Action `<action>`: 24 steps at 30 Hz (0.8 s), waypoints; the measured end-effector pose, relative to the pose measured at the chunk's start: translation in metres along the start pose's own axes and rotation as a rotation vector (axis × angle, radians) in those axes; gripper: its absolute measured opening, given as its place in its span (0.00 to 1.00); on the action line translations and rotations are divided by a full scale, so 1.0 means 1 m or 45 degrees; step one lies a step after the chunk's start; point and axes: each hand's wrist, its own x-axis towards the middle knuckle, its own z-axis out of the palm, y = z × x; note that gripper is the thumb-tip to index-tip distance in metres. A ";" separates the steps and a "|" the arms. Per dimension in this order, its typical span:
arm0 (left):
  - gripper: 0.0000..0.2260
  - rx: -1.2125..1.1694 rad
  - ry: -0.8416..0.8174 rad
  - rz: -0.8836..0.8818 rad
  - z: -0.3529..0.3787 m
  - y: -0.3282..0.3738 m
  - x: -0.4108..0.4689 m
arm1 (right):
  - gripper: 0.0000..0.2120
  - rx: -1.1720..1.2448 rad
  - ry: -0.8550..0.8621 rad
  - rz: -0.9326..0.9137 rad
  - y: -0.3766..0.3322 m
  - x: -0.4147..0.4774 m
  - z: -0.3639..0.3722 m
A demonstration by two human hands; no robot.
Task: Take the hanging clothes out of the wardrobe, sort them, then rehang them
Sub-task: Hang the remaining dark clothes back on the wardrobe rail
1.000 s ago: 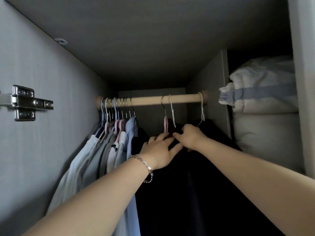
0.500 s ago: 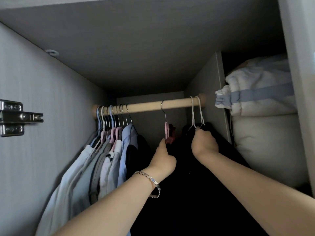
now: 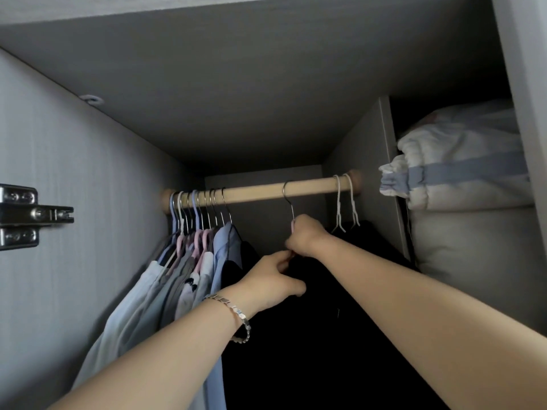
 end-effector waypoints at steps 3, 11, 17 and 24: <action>0.38 0.002 -0.101 0.014 0.006 0.005 -0.002 | 0.06 0.020 0.064 0.015 0.012 0.008 -0.002; 0.12 1.264 0.654 0.148 -0.018 0.012 -0.014 | 0.15 -0.031 0.245 0.041 0.046 0.005 -0.021; 0.13 1.460 0.698 -0.091 -0.040 -0.004 -0.022 | 0.21 -0.445 0.590 -0.093 0.053 0.003 0.020; 0.21 0.616 0.428 0.129 -0.027 -0.012 -0.023 | 0.15 0.689 -0.114 -0.141 0.005 -0.007 0.050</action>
